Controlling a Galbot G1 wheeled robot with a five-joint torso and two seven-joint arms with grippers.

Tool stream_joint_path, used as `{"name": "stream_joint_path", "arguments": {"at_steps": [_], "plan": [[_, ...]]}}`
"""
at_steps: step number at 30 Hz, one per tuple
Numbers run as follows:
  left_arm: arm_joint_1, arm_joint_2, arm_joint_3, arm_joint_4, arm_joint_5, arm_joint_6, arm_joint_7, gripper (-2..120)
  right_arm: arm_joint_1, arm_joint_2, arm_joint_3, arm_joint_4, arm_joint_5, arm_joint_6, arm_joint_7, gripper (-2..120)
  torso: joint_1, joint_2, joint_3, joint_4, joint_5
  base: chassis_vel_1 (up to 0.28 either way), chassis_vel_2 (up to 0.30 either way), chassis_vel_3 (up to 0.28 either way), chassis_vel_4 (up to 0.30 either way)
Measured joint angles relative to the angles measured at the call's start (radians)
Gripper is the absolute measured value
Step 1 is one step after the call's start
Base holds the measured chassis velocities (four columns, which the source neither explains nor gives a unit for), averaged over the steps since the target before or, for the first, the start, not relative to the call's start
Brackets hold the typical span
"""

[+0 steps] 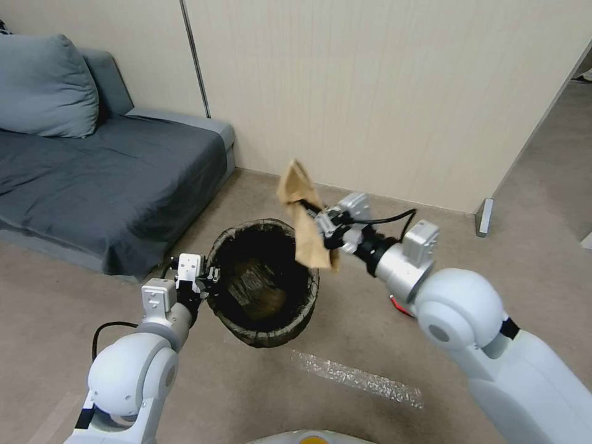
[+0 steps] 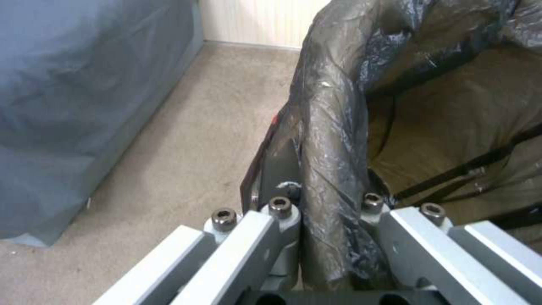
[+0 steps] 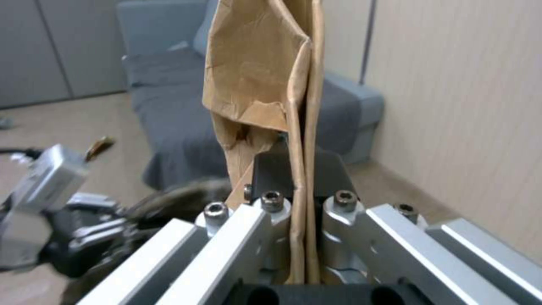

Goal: Pick up the trash bin, then pick up the garbage from the floor and place it into the trash bin.

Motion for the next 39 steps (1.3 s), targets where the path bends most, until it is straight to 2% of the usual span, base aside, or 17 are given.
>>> {"name": "stream_joint_path", "arguments": {"at_steps": [11, 17, 19, 21, 23, 24, 27, 28, 31, 32, 35, 36, 39], "plan": [[-0.001, -0.003, 0.008, 0.006, 0.007, 0.000, -0.001, 3, 0.009, -0.004, -0.118, -0.009, -0.019, -0.008, 0.003, 0, 0.000, 0.000, 0.000, 0.0001, -0.0001, 0.000, 0.000, 0.000, 0.000], [-0.009, -0.011, 0.017, 0.009, 0.011, 0.000, -0.001, 3, -0.007, 0.005, -0.142, -0.018, -0.047, -0.020, 0.010, 0, 0.000, 0.000, 0.000, 0.0000, 0.0000, 0.000, 0.000, 0.000, 0.000], [-0.013, -0.012, 0.019, 0.009, 0.011, 0.000, -0.001, 3, -0.008, 0.003, -0.150, -0.017, -0.053, -0.034, 0.023, 8, 0.000, 0.000, 0.000, -0.0001, 0.0000, 0.000, 0.000, 0.000, 0.000], [-0.014, -0.013, 0.020, 0.009, 0.011, 0.000, -0.001, 3, -0.006, 0.002, -0.153, -0.017, -0.054, -0.035, 0.026, 12, 0.000, 0.000, 0.000, 0.0000, 0.0000, 0.000, 0.000, 0.000, 0.000], [-0.016, -0.014, 0.022, 0.008, 0.011, 0.000, -0.001, 3, 0.000, 0.002, -0.156, -0.019, -0.055, -0.036, 0.036, 22, 0.000, 0.000, 0.000, 0.0000, 0.0000, 0.000, 0.000, 0.000, 0.000], [-0.016, -0.014, 0.022, 0.008, 0.011, 0.000, -0.001, 3, 0.000, 0.002, -0.156, -0.019, -0.055, -0.036, 0.036, 22, 0.000, 0.000, 0.000, 0.0000, 0.0000, 0.000, 0.000, 0.000, 0.000], [-0.015, -0.014, 0.023, 0.004, 0.011, 0.000, -0.001, 3, 0.006, 0.006, -0.157, -0.021, -0.058, -0.037, 0.042, 37, 0.000, 0.000, 0.000, 0.0000, 0.0000, 0.000, 0.000, 0.000, 0.000], [-0.015, -0.014, 0.023, 0.004, 0.011, 0.000, -0.001, 3, 0.006, 0.006, -0.157, -0.021, -0.058, -0.037, 0.042, 37, 0.000, 0.000, 0.000, 0.0000, 0.0000, 0.000, 0.000, 0.000, 0.000], [-0.013, -0.014, 0.024, 0.003, 0.012, 0.000, -0.001, 3, 0.007, 0.016, -0.153, -0.026, -0.059, -0.037, 0.046, 52, 0.000, 0.000, 0.000, 0.0001, 0.0000, 0.000, 0.000, 0.000, 0.000], [-0.013, -0.014, 0.024, 0.003, 0.012, 0.000, -0.001, 3, 0.007, 0.016, -0.153, -0.026, -0.059, -0.037, 0.046, 52, 0.000, 0.000, 0.000, 0.0001, 0.0000, 0.000, 0.000, 0.000, 0.000], [-0.013, -0.012, 0.023, 0.003, 0.012, 0.000, -0.001, 3, 0.007, 0.026, -0.133, -0.028, -0.054, -0.036, 0.055, 67, 0.000, 0.000, 0.000, 0.0000, 0.0000, 0.000, 0.000, 0.000, 0.000], [-0.013, -0.012, 0.023, 0.003, 0.012, 0.000, -0.001, 3, 0.007, 0.026, -0.133, -0.028, -0.054, -0.036, 0.055, 67, 0.000, 0.000, 0.000, 0.0000, 0.0000, 0.000, 0.000, 0.000, 0.000], [-0.012, -0.011, 0.022, -0.002, 0.012, 0.000, -0.001, 3, -0.001, 0.023, -0.112, -0.020, -0.035, -0.036, 0.063, 80, 0.000, 0.000, 0.000, 0.0001, 0.0000, 0.000, 0.000, 0.000, 0.000]]}}
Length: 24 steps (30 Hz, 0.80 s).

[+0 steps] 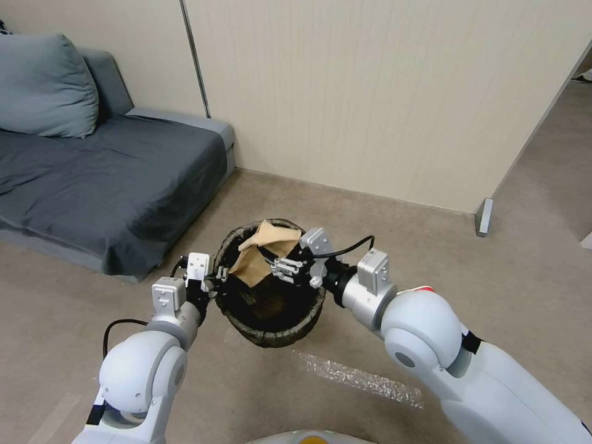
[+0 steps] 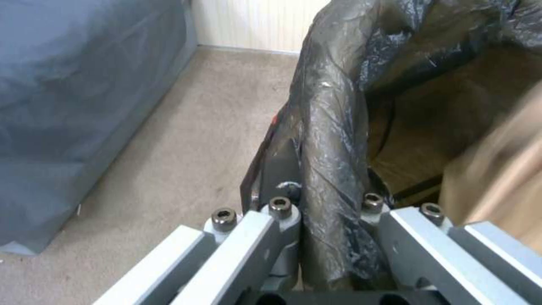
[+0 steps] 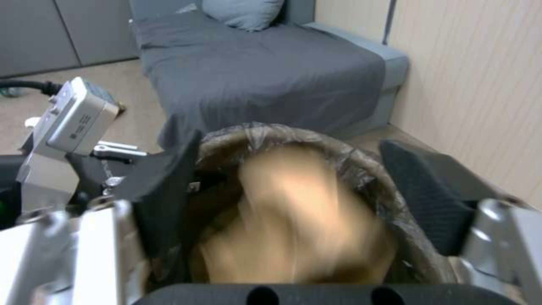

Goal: Pick up the trash bin, then pick up the garbage from the floor and place it into the trash bin.

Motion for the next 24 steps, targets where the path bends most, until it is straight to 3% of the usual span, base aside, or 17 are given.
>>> {"name": "stream_joint_path", "arguments": {"at_steps": [7, 18, 24], "plan": [[0.000, 0.000, 0.007, -0.003, 0.000, 0.001, 0.000, 3, -0.007, -0.006, 0.020, 0.014, 0.007, 0.001, 0.002, 100, 0.000, 0.000, 0.000, 0.0000, 0.0000, 0.000, 0.000, 0.000, 0.000], [-0.002, -0.001, 0.021, -0.006, 0.006, 0.002, 0.000, 3, -0.018, -0.030, 0.087, 0.067, 0.061, -0.002, 0.003, 100, 0.000, 0.000, 0.000, 0.0000, 0.0000, 0.000, 0.000, 0.000, 0.000], [-0.004, -0.001, 0.028, -0.006, 0.009, 0.005, 0.000, 3, -0.043, -0.038, 0.173, 0.108, 0.083, -0.001, 0.002, 100, 0.000, 0.000, 0.000, 0.0001, 0.0001, 0.000, 0.000, 0.000, 0.000]]}}
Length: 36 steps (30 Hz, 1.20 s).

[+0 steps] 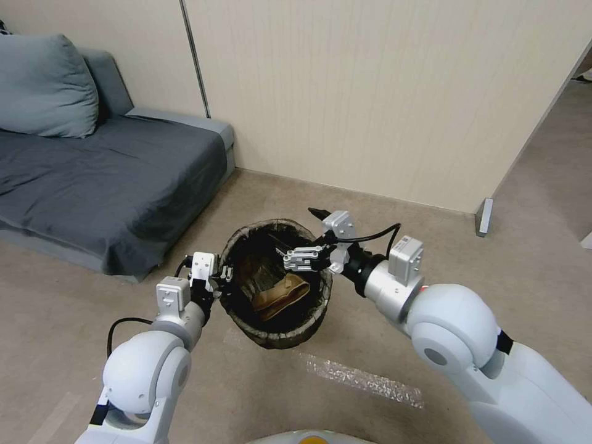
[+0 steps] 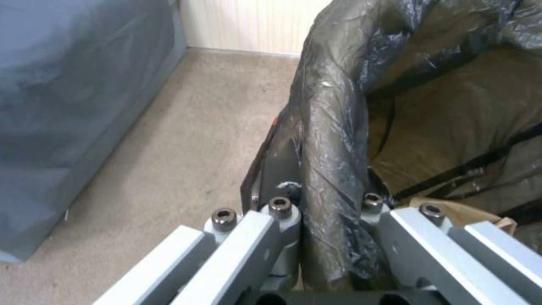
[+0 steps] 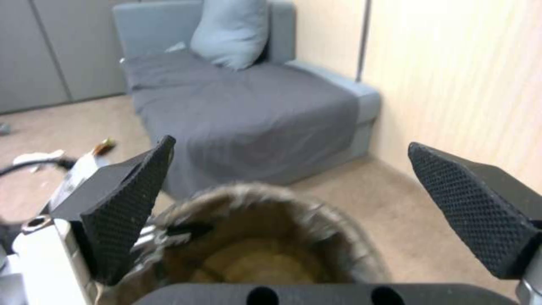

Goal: Pick up the trash bin, then pick up the garbage from the floor and place it into the trash bin.

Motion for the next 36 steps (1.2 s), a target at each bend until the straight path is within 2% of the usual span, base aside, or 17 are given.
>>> {"name": "stream_joint_path", "arguments": {"at_steps": [2, 5, 7, 8, 12, 17, 21, 26, 36], "plan": [[0.001, 0.000, -0.002, 0.000, 0.000, 0.000, 0.000, 3, -0.014, -0.004, 0.040, 0.013, 0.009, 0.000, -0.002, 100, 0.000, 0.000, 0.000, 0.0000, -0.0001, 0.000, 0.000, 0.000, 0.000], [0.002, 0.001, -0.009, 0.000, 0.000, 0.000, 0.000, 3, -0.069, -0.019, 0.174, 0.040, 0.023, 0.002, -0.014, 100, 0.000, 0.000, 0.000, -0.0002, 0.0000, 0.000, 0.000, 0.000, 0.000], [0.002, 0.001, -0.012, 0.000, 0.000, 0.000, 0.001, 3, -0.090, -0.024, 0.211, 0.041, 0.023, 0.007, -0.014, 100, 0.000, 0.000, 0.000, -0.0002, 0.0000, 0.000, 0.000, 0.000, 0.000], [0.002, 0.001, -0.016, -0.002, -0.002, 0.000, 0.001, 3, -0.120, -0.030, 0.252, 0.040, 0.023, 0.019, 0.000, 100, 0.000, 0.000, 0.000, -0.0002, -0.0001, 0.000, 0.000, 0.000, 0.000], [0.002, 0.001, -0.026, -0.011, -0.008, 0.000, 0.002, 3, -0.189, -0.025, 0.313, 0.005, 0.013, 0.041, 0.060, 100, 0.000, 0.000, 0.000, -0.0002, 0.0000, 0.000, 0.000, 0.000, 0.000], [0.004, 0.001, -0.035, -0.019, -0.013, 0.000, 0.004, 3, -0.250, 0.009, 0.350, -0.046, -0.027, 0.054, 0.093, 100, 0.000, 0.000, 0.000, -0.0001, 0.0001, 0.000, 0.000, 0.000, 0.000], [0.012, 0.002, -0.050, -0.027, -0.015, 0.000, 0.014, 3, -0.347, 0.075, 0.406, -0.113, -0.076, 0.053, 0.150, 100, 0.000, 0.000, 0.000, -0.0002, 0.0000, 0.000, 0.000, 0.000, 0.000], [0.013, 0.004, -0.057, -0.031, -0.019, -0.001, 0.016, 3, -0.381, 0.119, 0.420, -0.162, -0.071, 0.046, 0.200, 100, 0.000, 0.000, 0.000, -0.0001, -0.0001, 0.000, 0.000, 0.000, 0.000], [0.008, 0.004, -0.063, -0.036, -0.024, -0.005, 0.019, 3, -0.328, 0.231, 0.392, -0.383, 0.088, 0.014, 0.326, 100, 0.000, 0.000, 0.000, 0.0000, 0.0000, 0.000, 0.000, 0.000, 0.000]]}}
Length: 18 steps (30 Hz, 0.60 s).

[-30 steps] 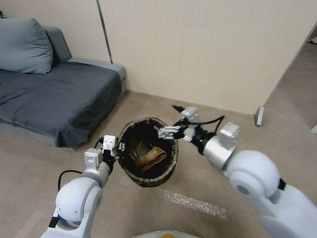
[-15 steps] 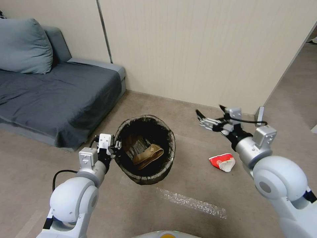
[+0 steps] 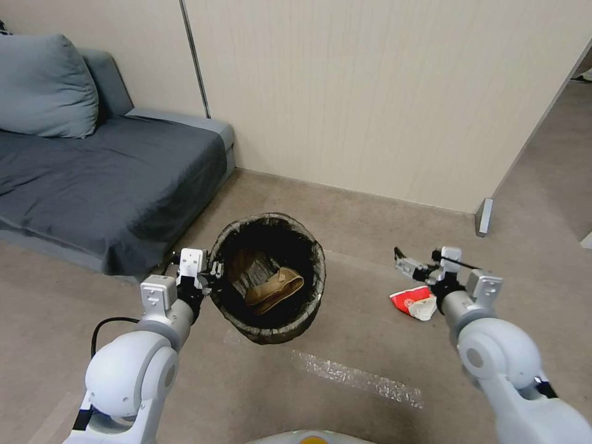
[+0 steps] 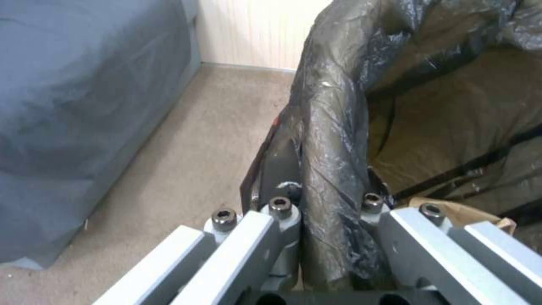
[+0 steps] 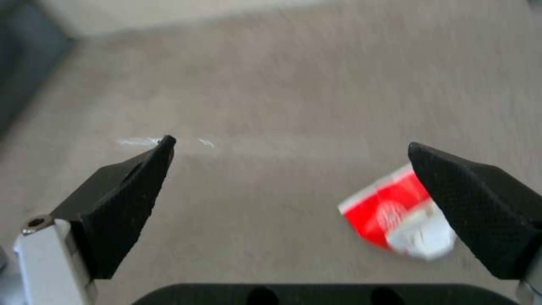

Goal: Pick up the trash bin, then pick up the garbage from the floor and place it into the trash bin.

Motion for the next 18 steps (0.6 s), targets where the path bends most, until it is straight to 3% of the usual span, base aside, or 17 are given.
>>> {"name": "stream_joint_path", "arguments": {"at_steps": [6, 9, 18], "plan": [[0.001, -0.007, -0.004, -0.005, -0.001, -0.002, 0.001, 3, 0.098, 0.053, -0.032, -0.132, 0.155, -0.038, 0.275, 100, 0.000, 0.000, 0.000, -0.0002, -0.0006, 0.000, 0.000, 0.000, 0.000], [0.000, -0.008, -0.003, -0.005, 0.000, -0.003, 0.001, 3, 0.139, 0.066, -0.039, -0.171, 0.204, -0.040, 0.357, 100, 0.000, 0.000, 0.000, 0.0001, -0.0002, 0.000, 0.000, 0.000, 0.000], [-0.003, -0.003, -0.002, -0.001, -0.002, -0.004, 0.002, 3, 0.208, 0.093, -0.039, -0.328, 0.191, 0.000, 0.402, 100, 0.000, 0.000, 0.000, -0.0002, -0.0001, 0.000, 0.000, 0.000, 0.000]]}}
